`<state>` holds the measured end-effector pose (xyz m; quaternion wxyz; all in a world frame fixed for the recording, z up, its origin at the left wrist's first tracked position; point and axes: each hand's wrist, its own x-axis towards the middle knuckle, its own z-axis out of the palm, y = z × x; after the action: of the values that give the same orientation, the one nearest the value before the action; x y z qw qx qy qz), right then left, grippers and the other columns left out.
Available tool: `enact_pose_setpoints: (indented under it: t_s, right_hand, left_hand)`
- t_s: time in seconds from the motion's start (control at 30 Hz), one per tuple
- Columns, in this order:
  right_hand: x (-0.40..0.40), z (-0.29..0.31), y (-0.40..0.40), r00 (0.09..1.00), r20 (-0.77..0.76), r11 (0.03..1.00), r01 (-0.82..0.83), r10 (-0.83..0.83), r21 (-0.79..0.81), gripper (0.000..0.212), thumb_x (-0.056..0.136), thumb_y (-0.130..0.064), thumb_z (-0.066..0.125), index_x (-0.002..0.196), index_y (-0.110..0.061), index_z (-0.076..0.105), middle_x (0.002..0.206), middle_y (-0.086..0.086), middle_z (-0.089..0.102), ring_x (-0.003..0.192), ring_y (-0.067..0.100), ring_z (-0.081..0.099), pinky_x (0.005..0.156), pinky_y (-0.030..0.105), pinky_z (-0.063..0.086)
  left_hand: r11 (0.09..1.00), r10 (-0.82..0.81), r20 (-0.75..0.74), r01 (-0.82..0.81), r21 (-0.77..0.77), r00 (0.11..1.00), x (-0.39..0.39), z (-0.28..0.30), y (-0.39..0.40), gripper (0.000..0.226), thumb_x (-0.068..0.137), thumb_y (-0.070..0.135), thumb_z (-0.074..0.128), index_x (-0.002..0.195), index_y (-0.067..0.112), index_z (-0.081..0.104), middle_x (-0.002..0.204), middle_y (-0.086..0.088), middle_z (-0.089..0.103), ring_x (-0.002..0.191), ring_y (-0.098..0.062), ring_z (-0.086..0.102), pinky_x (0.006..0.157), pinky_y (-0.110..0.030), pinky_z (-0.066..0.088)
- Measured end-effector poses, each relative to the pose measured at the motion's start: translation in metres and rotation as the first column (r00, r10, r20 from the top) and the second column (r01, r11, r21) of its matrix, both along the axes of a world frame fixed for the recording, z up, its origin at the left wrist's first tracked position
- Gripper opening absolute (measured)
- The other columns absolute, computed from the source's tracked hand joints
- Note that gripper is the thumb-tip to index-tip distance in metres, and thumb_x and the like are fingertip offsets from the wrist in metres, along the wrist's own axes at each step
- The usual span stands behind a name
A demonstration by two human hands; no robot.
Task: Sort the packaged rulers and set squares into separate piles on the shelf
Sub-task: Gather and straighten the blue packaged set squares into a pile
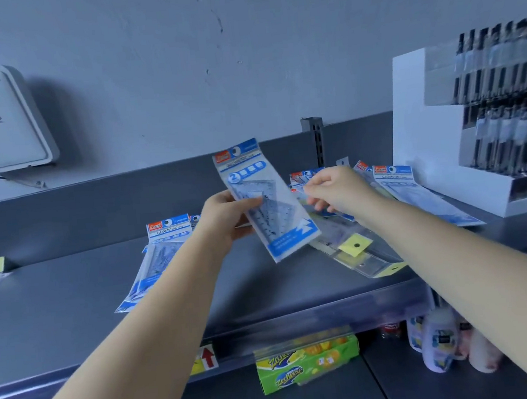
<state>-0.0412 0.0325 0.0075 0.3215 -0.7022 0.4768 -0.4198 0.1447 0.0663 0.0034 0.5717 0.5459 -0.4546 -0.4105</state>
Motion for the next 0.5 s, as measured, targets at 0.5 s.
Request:
enact_pose_setpoints:
  t_s: [0.5]
  right_hand:
    - [0.018,-0.013,0.001,0.539,-0.826,0.986,0.123,-0.164,-0.115,0.048,0.076,-0.043,0.069,0.057,-0.011,0.040,0.058,0.000,0.044,0.058,0.019,0.045,0.049,0.024,0.031]
  left_hand:
    - [0.994,0.100,-0.059,-0.097,0.048,0.993,0.029,-0.005,0.002,0.012,0.082,0.012,0.070,0.084,0.012,0.059,0.085,-0.002,0.069,0.074,-0.018,0.067,0.066,-0.032,0.056]
